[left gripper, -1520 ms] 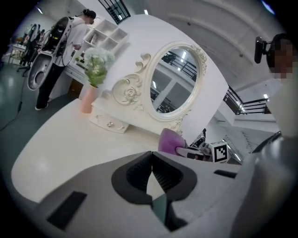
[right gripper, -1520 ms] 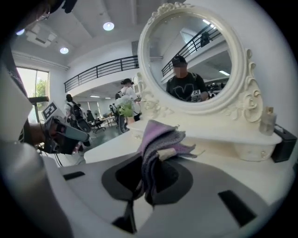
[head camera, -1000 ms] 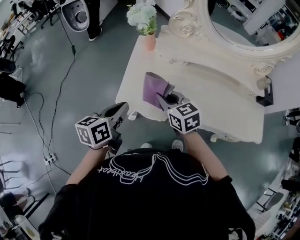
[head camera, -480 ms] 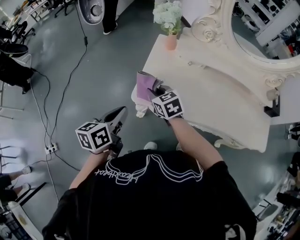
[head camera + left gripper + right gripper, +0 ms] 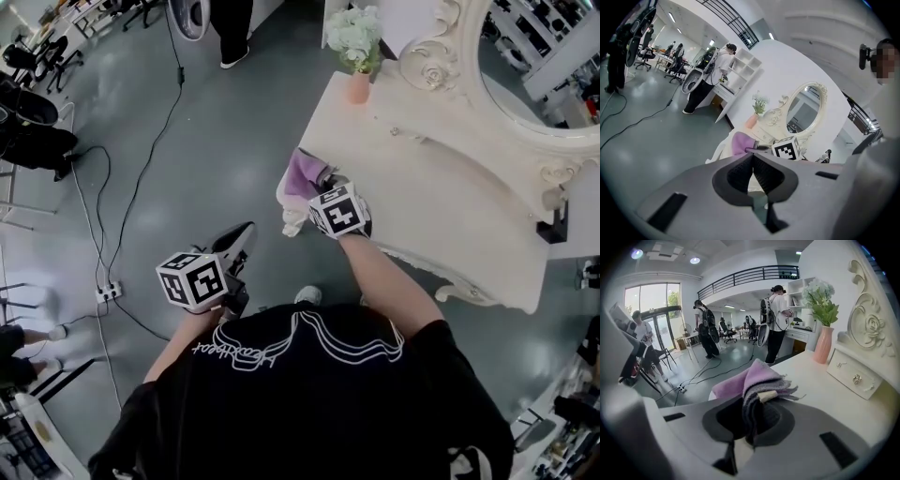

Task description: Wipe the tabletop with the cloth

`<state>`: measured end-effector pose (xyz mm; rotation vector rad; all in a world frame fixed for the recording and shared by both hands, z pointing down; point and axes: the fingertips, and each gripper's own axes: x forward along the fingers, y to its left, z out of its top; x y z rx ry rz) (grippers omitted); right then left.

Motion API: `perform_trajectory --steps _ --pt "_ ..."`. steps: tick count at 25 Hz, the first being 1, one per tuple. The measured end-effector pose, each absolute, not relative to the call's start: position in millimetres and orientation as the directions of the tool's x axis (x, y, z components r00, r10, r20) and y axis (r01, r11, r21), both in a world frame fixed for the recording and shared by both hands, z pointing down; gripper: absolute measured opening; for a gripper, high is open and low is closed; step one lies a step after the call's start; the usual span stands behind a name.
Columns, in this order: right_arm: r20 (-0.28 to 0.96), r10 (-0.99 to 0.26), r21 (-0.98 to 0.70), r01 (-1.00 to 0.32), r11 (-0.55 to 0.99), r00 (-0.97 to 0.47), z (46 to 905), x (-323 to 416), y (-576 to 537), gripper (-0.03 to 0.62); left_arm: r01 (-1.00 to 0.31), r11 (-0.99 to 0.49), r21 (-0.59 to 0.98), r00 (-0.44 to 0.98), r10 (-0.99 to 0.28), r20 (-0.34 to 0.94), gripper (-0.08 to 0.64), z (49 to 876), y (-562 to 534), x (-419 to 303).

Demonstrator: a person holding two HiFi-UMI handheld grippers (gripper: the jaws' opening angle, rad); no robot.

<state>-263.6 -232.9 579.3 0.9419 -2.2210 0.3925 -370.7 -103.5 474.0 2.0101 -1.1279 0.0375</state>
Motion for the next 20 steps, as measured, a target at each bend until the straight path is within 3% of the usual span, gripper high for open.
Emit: perform_trajectory --steps 5,20 --pt "0.719 -0.495 0.043 -0.679 0.733 -0.489 579.9 -266.0 -230.5 0.049 -0.725 -0.276 0.631 0.601 -0.701 0.384 0.005 470.9 -103.5 -370.1" --pt "0.705 -0.484 -0.007 -0.687 0.727 -0.519 584.6 -256.9 -231.5 0.048 -0.717 -0.296 0.631 0.624 -0.677 0.391 0.005 471.8 -112.4 -357.2"
